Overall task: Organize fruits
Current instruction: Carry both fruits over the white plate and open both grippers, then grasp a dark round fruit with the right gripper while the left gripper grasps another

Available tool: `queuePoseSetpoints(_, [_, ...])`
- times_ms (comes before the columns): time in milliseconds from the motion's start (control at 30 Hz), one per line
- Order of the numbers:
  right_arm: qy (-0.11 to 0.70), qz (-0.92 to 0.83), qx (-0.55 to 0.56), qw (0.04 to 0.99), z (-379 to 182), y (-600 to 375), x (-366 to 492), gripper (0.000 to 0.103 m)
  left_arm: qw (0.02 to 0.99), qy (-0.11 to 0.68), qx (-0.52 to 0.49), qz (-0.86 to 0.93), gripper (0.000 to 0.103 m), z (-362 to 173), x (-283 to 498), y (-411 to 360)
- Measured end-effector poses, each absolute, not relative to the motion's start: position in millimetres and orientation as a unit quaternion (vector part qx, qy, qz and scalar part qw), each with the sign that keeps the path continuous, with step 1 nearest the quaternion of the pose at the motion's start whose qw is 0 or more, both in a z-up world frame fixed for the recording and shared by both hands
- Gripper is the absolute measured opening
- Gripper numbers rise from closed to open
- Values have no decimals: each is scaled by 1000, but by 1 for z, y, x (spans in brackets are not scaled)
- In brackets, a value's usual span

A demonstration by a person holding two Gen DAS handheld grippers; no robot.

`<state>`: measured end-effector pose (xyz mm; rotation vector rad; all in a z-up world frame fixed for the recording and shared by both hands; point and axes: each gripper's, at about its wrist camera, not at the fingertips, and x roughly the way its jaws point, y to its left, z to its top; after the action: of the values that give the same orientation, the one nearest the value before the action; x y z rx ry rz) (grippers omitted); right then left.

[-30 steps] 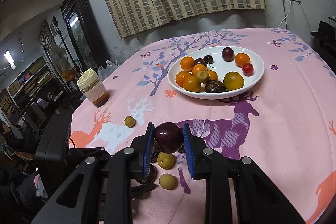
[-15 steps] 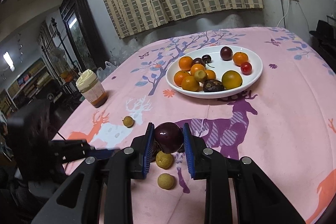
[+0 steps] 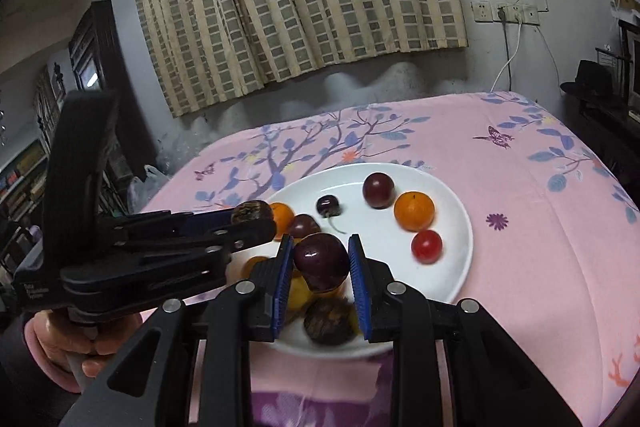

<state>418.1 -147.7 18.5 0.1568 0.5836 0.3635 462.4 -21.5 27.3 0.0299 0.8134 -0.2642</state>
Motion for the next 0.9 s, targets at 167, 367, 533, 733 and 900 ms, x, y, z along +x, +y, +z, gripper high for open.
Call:
queuePoseSetpoints(167, [301, 166, 61, 937, 2, -143, 427, 58, 917, 385, -13, -104, 84, 25, 460, -5])
queuePoseSetpoints(367, [311, 171, 23, 935, 6, -127, 407, 59, 926, 366, -22, -90, 93, 34, 405, 15])
queuePoseSetpoints(533, [302, 180, 10, 936, 15, -114, 375, 62, 931, 354, -40, -81, 94, 45, 362, 38])
queuePoseSetpoints(733, [305, 184, -4, 934, 15, -109, 336, 64, 934, 348, -51, -58, 95, 39, 302, 53])
queuePoseSetpoints(900, [349, 212, -6, 913, -6, -106, 313, 64, 938, 343, -35, -47, 96, 8, 261, 54])
